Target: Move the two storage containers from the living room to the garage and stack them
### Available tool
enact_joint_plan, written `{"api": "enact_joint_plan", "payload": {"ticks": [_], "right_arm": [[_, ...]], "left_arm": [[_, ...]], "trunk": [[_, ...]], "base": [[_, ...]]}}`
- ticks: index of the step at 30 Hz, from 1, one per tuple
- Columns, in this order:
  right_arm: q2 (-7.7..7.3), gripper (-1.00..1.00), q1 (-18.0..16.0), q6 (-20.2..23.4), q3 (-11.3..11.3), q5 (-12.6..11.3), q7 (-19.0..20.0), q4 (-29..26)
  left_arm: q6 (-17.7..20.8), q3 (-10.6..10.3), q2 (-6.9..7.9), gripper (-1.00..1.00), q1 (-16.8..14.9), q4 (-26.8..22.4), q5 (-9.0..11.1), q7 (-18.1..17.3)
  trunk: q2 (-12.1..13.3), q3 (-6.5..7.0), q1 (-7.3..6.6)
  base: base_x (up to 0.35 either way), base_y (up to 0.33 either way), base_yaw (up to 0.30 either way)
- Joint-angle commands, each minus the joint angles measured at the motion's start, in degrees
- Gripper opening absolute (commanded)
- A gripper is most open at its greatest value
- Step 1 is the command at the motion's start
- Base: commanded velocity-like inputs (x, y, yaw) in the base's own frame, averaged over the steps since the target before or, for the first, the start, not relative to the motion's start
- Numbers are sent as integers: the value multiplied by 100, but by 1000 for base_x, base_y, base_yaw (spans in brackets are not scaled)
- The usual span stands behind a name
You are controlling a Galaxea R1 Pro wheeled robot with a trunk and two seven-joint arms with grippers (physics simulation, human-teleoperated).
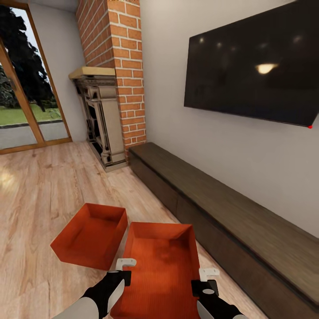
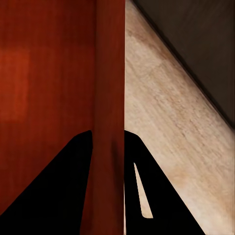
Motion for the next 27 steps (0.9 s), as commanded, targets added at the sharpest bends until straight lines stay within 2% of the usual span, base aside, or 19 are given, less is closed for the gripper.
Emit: {"api": "enact_joint_plan", "payload": {"ticks": [1, 27], "right_arm": [[-34, -100, -6, -1, -39, 37, -51, -9], [-41, -100, -6, 7, -41, 37, -50, -9]], "left_arm": [[55, -44, 23, -100, 1, -5, -35, 72], [55, -47, 24, -100, 1, -5, -35, 74]], "trunk": [[39, 13, -24], [1082, 480, -595]], "base": [[0, 0, 0], [0, 0, 0]]}}
